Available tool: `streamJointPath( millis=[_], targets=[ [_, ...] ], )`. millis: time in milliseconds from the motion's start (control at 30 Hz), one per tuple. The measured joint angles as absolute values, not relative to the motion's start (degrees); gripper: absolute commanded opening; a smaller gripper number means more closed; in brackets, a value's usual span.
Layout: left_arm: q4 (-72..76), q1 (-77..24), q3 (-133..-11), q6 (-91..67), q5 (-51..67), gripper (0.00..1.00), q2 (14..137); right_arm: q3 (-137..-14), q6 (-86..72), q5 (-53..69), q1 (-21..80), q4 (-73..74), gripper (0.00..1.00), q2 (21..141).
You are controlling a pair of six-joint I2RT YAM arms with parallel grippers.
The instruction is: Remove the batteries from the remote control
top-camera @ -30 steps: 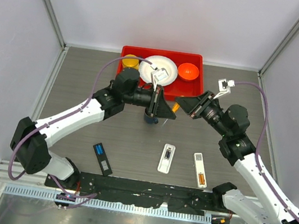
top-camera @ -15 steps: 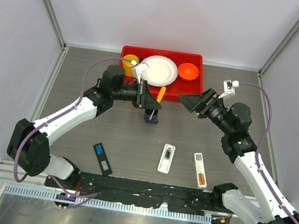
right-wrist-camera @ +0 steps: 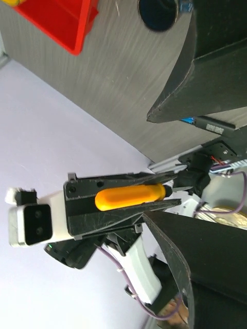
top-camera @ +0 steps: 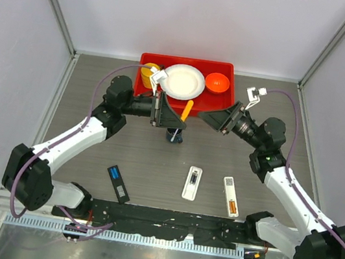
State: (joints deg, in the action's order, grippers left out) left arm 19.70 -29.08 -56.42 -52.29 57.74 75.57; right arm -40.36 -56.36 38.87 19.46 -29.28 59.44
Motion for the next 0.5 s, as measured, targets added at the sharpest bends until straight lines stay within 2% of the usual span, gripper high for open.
streamJointPath(
  millis=[133,200,500],
  targets=[
    [20.32,-30.89,-56.42,-52.42,59.02,0.00,75.57,-41.80,-56.49,39.62,23.53,-30.92,0.70,60.90],
    [20.08,-31.77,-56.47,-52.18,59.51,0.00,75.57,-42.48,-56.49,39.79,25.19,-31.64,0.65,61.28],
    [19.33,-32.62,-57.04,-51.70,60.07,0.00,75.57,-43.18,-56.34,39.99,26.41,-33.43,0.31,61.73]
  ],
)
